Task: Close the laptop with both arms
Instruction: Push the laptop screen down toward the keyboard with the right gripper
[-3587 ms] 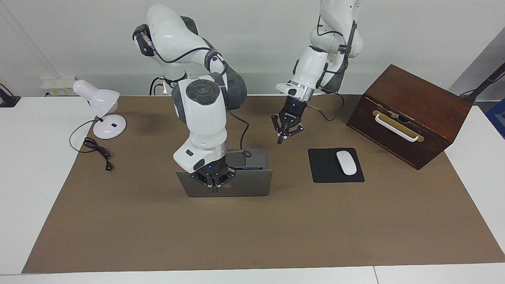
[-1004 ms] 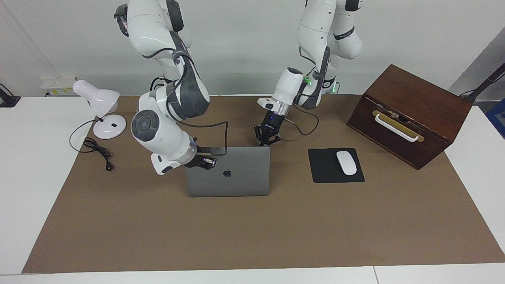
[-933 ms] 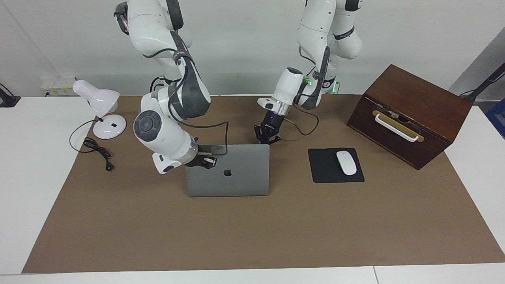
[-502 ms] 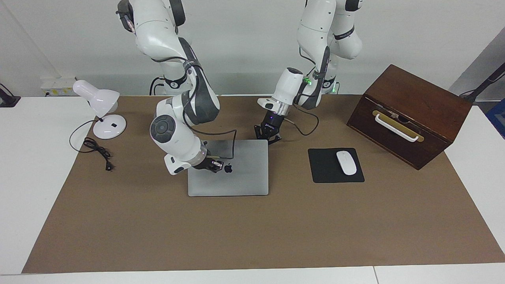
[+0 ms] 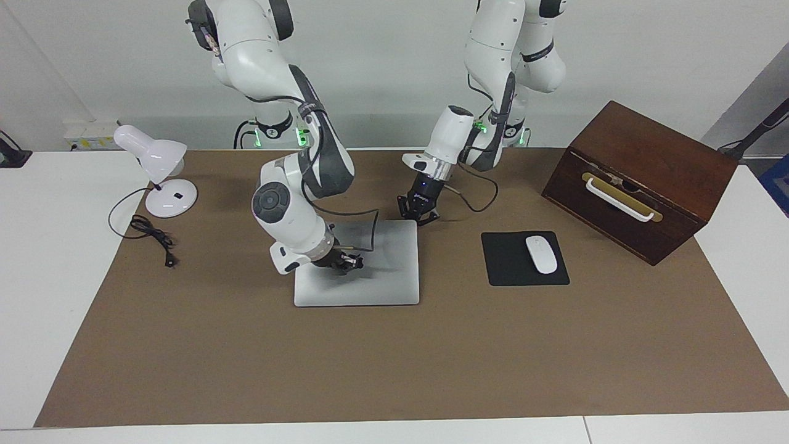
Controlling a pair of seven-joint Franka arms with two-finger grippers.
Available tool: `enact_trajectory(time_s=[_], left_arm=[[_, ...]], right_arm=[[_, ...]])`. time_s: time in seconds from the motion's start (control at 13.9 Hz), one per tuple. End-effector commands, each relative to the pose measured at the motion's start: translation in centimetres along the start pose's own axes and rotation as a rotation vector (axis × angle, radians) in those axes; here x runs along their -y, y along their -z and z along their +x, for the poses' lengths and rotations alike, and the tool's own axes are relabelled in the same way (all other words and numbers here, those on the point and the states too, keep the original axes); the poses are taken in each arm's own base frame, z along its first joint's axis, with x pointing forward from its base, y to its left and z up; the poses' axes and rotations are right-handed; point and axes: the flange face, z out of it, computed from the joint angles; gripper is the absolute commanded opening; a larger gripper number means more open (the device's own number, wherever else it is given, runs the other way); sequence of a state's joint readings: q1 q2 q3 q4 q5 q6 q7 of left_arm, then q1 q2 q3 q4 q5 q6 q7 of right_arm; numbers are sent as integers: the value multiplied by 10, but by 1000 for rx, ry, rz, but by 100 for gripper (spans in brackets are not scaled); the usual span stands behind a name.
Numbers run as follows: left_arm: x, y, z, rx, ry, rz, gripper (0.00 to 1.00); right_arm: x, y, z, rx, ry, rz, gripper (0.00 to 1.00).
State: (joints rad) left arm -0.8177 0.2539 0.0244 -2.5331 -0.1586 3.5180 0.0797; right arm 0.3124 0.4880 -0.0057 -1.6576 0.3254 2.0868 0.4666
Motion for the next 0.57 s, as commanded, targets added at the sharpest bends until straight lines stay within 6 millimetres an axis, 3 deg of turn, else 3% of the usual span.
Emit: enact_trajectory(time_s=[0.0,0.5], left_arm=[[2,-12,-41,99,-24,8,0],[2,-13,-41,99,-23,9,0]], right_arm=[[-5,-12,-2,-5,-27,20,0],[-6,-13,-3,-9,-32,21,0]])
